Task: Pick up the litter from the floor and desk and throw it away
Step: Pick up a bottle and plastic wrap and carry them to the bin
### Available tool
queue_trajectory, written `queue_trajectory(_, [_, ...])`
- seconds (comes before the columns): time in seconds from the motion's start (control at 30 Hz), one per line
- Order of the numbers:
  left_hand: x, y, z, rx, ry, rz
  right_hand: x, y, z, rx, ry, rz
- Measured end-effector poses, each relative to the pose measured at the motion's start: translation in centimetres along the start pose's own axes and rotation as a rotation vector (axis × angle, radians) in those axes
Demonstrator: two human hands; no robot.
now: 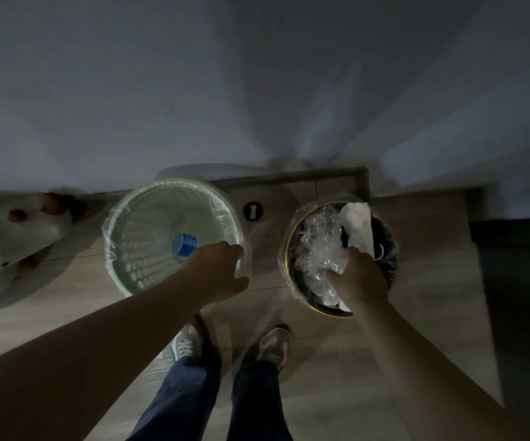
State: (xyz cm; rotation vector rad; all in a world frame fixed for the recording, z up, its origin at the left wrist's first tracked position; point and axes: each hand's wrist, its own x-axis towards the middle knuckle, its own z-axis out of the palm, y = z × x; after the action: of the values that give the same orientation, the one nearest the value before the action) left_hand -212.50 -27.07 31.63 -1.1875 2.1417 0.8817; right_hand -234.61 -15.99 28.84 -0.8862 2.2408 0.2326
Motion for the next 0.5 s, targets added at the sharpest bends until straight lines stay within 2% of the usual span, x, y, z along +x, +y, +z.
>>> queue_trajectory(0.1, [-1.1,0.2,-1.4,0.046,-0.003,0.031,-2.0,0.0,-1.1,-0.179,0.013,-0.071])
queue_trajectory(0.17, [-2.2,0.4,-2.6,0.086,-0.006,0.048,-3.5,-0.2,-2.3,-0.218,0.027,-0.111])
queue_trajectory(0.33, [-6.4,0.9,-6.6,0.134,0.027,0.098,-8.6,-2.6,-7.3,-0.171,0.061,-0.209])
queue_trajectory(0.5, [-13.1,1.4,-13.4,0.155,0.105,0.145,-15.8,-7.8,-15.4,-0.129,0.127,-0.366])
